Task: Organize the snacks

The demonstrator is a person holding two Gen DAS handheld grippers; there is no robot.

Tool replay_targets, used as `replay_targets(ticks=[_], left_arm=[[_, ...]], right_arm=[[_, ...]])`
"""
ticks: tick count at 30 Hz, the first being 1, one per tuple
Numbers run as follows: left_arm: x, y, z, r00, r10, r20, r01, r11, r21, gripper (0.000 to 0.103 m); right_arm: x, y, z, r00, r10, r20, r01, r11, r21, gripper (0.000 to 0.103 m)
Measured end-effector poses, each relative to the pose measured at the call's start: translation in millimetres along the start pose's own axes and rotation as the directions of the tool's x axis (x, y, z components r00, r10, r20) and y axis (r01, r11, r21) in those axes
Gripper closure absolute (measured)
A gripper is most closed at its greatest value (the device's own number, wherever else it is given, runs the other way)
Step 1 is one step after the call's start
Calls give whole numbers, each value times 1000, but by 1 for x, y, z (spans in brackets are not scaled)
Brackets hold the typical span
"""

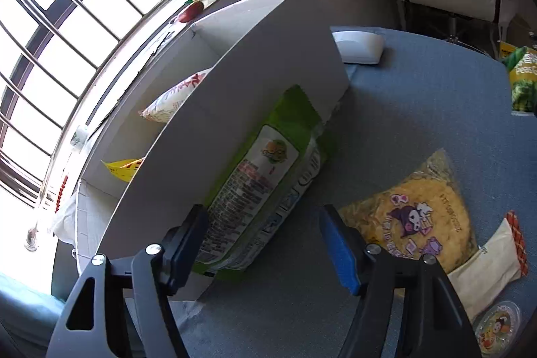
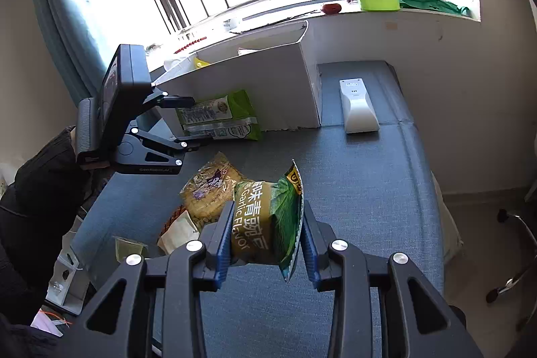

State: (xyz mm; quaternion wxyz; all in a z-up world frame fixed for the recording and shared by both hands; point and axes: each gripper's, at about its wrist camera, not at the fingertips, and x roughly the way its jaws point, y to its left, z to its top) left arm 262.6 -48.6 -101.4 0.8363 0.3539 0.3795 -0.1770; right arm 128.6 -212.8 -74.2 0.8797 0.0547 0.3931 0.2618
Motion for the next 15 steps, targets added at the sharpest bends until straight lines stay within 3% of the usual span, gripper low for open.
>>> replay_targets(ticks=[1, 2, 3, 5, 6, 9, 12, 13, 14, 15], left_arm=[[-4, -2, 0, 999, -36, -1, 36, 999, 14, 42], [-5, -6, -4, 993, -115, -28, 116, 993, 17, 72], [-5, -10, -6, 991, -126, -46, 128, 991, 32, 76], [-6, -18, -10, 998, -41, -50, 45, 996, 83, 76], [-8, -18, -10, 998, -43, -45, 47, 996, 74, 76], [-16, -14, -9, 1000, 28, 14, -28, 997, 66, 75], [-26, -9, -1, 991, 108, 82, -115, 990, 77, 51], [-25, -6, 2, 987, 140, 78, -146, 986, 76, 27], [-17, -4, 3, 984, 162, 68, -167, 983, 76, 15], [-12, -2, 3, 985, 159, 63, -163, 984, 76, 15]], right_arm=[[0, 0, 0, 1000, 1, 0, -1, 1000, 1, 64], [0, 0, 0, 1000, 3, 0, -3, 1000, 1, 64], [-1, 1, -1, 1000, 3, 1, -3, 1000, 1, 64], [-1, 2, 0, 1000, 4, 2, -4, 1000, -3, 64], [-1, 3, -1, 1000, 6, 5, -6, 1000, -5, 64], [1, 4, -1, 1000, 9, -1, -9, 1000, -11, 64], [3, 5, -3, 1000, 10, -9, -10, 1000, -16, 64], [3, 4, -3, 1000, 12, -9, -12, 1000, -15, 64], [3, 4, -3, 1000, 10, -9, -10, 1000, -12, 64], [4, 3, -2, 1000, 10, -8, -10, 1000, -10, 64]])
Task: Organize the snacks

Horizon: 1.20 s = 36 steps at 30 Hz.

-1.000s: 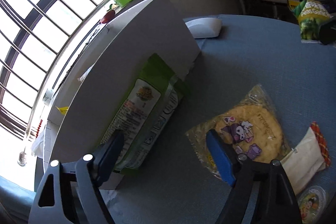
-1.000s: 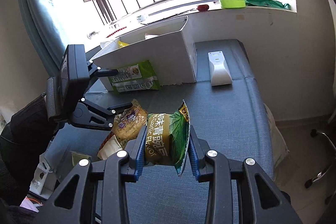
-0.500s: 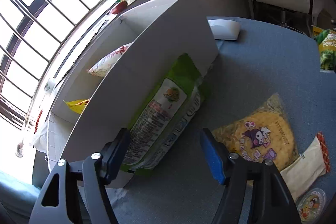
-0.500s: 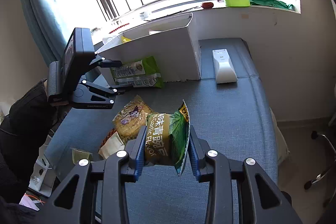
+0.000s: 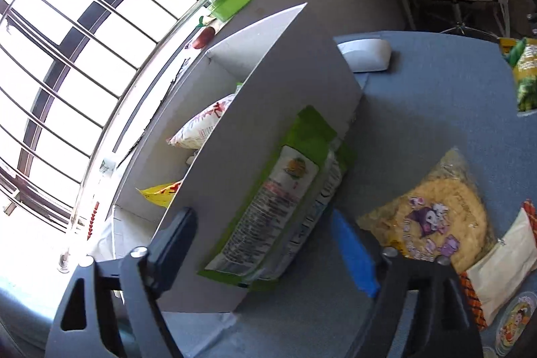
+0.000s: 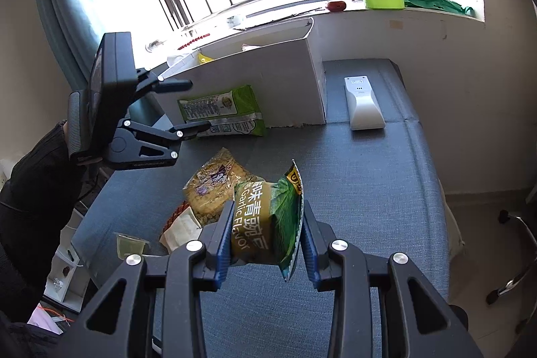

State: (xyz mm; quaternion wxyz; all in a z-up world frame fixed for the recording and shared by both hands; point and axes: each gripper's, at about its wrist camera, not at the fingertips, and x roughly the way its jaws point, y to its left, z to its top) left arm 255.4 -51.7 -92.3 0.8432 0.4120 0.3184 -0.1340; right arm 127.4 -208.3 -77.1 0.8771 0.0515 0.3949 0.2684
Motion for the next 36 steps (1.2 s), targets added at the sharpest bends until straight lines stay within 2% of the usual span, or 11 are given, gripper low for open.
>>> replay_targets(ticks=[10, 12, 13, 14, 19, 27, 28, 30, 31, 32, 36], left_arm=[[15, -11, -10, 996, -71, -63, 73, 996, 42, 19], [2, -6, -10, 995, -87, -43, 90, 994, 65, 38], [-3, -4, -10, 993, -105, -52, 108, 991, 76, 86], [-4, -1, -11, 982, -170, -87, 175, 983, 54, 101], [-16, -13, -23, 974, -200, -106, 210, 972, 103, 101], [-55, -8, -47, 972, -236, -1, 236, 970, -54, 94], [-61, -6, -50, 972, -235, 11, 235, 969, -70, 85], [-70, -5, -56, 974, -222, 45, 226, 969, -102, 44], [-77, -2, -58, 978, -201, 63, 208, 971, -118, 13], [-87, 4, -60, 981, -171, 89, 181, 974, -135, 0], [-97, 22, -59, 982, -109, 154, 138, 972, -192, 0]], right_arm=[[3, -1, -2, 1000, 4, -11, -4, 1000, -3, 64], [2, -1, -2, 1000, 1, -11, -1, 1000, -3, 64], [2, 0, -2, 1000, 3, -9, -3, 1000, -2, 64], [2, 0, -1, 1000, 5, -9, -6, 1000, -2, 64], [3, 4, -2, 1000, 11, -7, -11, 1000, -15, 64], [47, 12, 39, 998, 68, -10, -68, 995, -75, 64], [52, 14, 45, 996, 83, -15, -84, 993, -81, 64], [56, 21, 58, 997, 80, -5, -80, 991, -106, 64], [56, 24, 66, 996, 84, 6, -83, 990, -115, 64], [55, 28, 73, 995, 93, 17, -91, 988, -121, 64], [47, 37, 96, 994, 95, 59, -86, 986, -144, 64]])
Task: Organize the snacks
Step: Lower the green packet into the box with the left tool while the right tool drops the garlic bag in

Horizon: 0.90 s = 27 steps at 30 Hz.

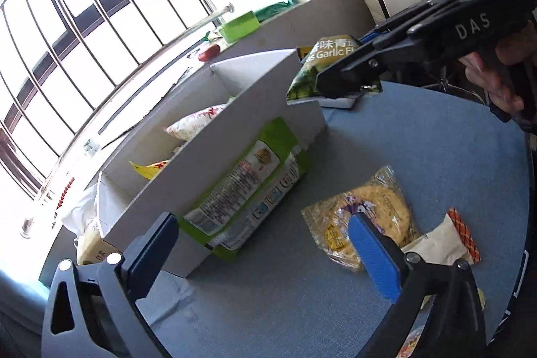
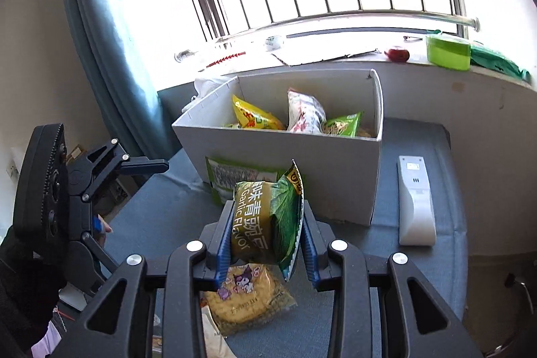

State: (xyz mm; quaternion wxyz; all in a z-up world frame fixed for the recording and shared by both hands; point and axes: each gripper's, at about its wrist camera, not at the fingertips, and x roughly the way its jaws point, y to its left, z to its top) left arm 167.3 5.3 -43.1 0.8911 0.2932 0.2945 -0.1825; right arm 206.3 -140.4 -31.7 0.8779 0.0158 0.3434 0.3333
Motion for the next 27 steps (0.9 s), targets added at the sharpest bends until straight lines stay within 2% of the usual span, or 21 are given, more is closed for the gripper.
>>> replay_targets(ticks=[2, 5, 8, 12, 15, 16, 18, 19, 20, 22, 24, 27], left_arm=[[26, 10, 9, 1000, 11, -15, -12, 999, -39, 0], [52, 27, 11, 1000, -16, -24, 13, 989, -145, 0], [78, 47, 3, 999, -38, -39, 25, 961, -276, 0], [104, 72, -21, 987, -164, 8, 147, 864, -481, 0], [124, 77, -33, 972, -232, 29, 209, 806, -555, 2], [128, 79, -35, 965, -258, 45, 237, 784, -573, 5], [133, 79, -40, 946, -315, 76, 297, 748, -593, 35], [133, 78, -40, 941, -330, 81, 312, 746, -589, 64], [130, 76, -39, 935, -341, 100, 334, 746, -576, 70], [118, 64, -33, 921, -369, 126, 379, 771, -512, 78], [104, 49, -27, 915, -382, 132, 399, 797, -454, 83], [82, 34, -24, 915, -370, 159, 403, 824, -399, 87]], right_arm=[[-6, 2, 6, 1000, -1, 20, 1, 1000, -4, 64], [-15, 2, 9, 999, -2, 41, 2, 1000, -12, 64], [-22, 0, 5, 999, -7, 37, 7, 1000, -8, 64], [-28, -9, -6, 1000, -14, 21, 13, 1000, 1, 64], [-30, -19, -13, 1000, -11, 16, 10, 1000, 28, 64], [-30, -21, -15, 1000, -13, 13, 12, 999, 36, 64], [-31, -26, -18, 1000, -15, 11, 14, 999, 46, 64], [-32, -27, -20, 1000, -13, 10, 12, 999, 51, 64], [-32, -28, -21, 1000, -11, 11, 11, 998, 57, 64], [-33, -29, -23, 1000, -13, 9, 12, 998, 61, 64], [-33, -29, -26, 1000, -9, 8, 9, 998, 64, 64], [-33, -28, -30, 1000, -11, -1, 11, 998, 65, 64]])
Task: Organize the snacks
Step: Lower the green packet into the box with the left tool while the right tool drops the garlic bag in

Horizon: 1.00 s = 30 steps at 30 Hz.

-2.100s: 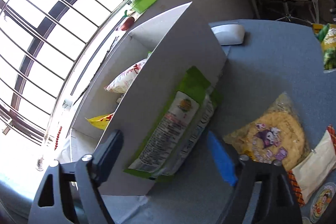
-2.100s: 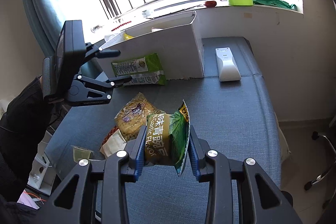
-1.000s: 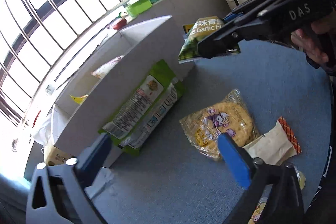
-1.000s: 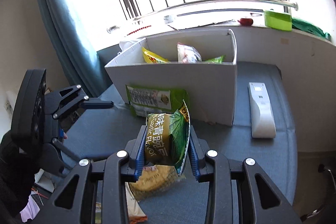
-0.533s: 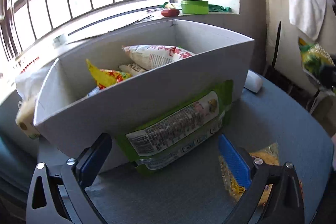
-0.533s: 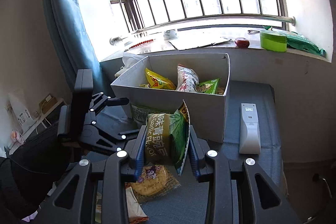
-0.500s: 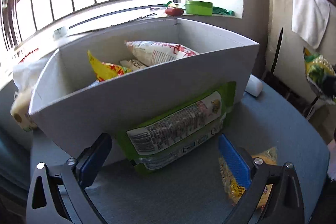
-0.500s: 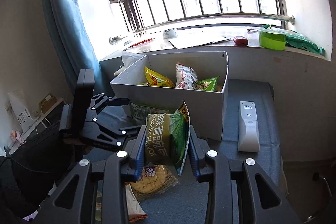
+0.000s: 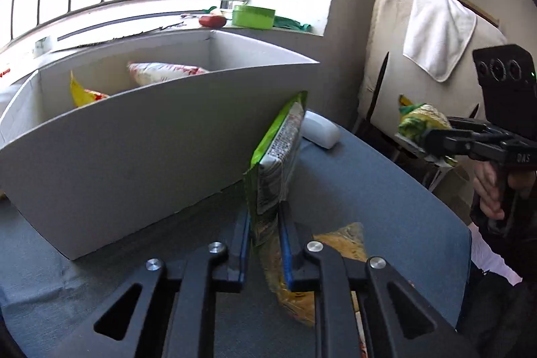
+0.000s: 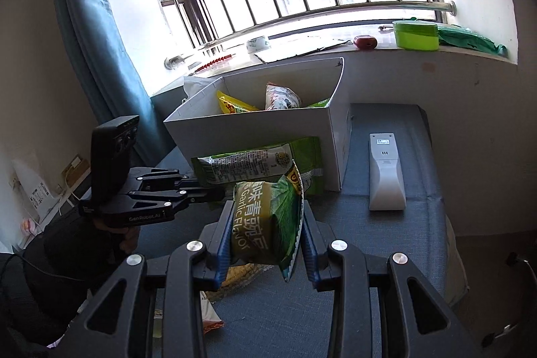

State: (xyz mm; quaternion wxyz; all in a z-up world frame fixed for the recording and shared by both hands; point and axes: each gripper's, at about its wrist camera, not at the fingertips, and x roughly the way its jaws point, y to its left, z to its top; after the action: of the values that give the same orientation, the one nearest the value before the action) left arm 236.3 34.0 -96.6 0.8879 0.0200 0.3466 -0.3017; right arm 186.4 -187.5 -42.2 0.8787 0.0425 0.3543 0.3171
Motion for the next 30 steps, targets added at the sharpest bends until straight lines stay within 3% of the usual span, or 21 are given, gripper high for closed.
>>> replay_targets(ticks=[5, 8, 11, 14, 16, 19, 24, 25, 27, 29, 30], left_arm=[[-36, -23, -5, 995, 46, 87, -48, 999, 23, 89], [-70, -33, -1, 981, 95, 168, -99, 995, 18, 89], [-110, -35, 14, 950, 141, 280, -146, 989, -2, 89], [-135, -24, 41, 906, 240, 348, -234, 970, -62, 89], [-136, -8, 58, 877, 326, 351, -311, 945, -102, 89], [-117, 27, 82, 854, 422, 304, -383, 906, -181, 89], [-80, 78, 93, 849, 491, 194, -438, 861, -259, 88], [-72, 84, 94, 857, 484, 176, -434, 863, -260, 87], [-57, 95, 96, 863, 491, 121, -441, 848, -295, 73], [-49, 100, 92, 859, 508, 67, -459, 822, -336, 0], [-52, 98, 87, 855, 511, 86, -452, 816, -359, 0]], right_arm=[[-6, 5, -1, 1000, -7, 4, 7, 1000, -8, 64], [-10, 10, 5, 1000, -20, 22, 20, 1000, -17, 64], [-12, 18, 21, 998, -29, 56, 31, 999, -32, 64], [-7, 30, 47, 995, -46, 91, 51, 997, -59, 64], [4, 38, 69, 993, -62, 105, 70, 995, -77, 64], [28, 40, 106, 989, -87, 116, 98, 990, -98, 64], [77, 21, 155, 987, -150, 64, 154, 985, -73, 64], [86, 16, 161, 987, -154, 49, 158, 985, -72, 64], [99, 7, 170, 984, -174, 34, 176, 982, -65, 60], [110, -1, 174, 984, -180, 11, 180, 982, -48, 3], [110, -5, 174, 983, -182, 16, 182, 983, -24, 0]])
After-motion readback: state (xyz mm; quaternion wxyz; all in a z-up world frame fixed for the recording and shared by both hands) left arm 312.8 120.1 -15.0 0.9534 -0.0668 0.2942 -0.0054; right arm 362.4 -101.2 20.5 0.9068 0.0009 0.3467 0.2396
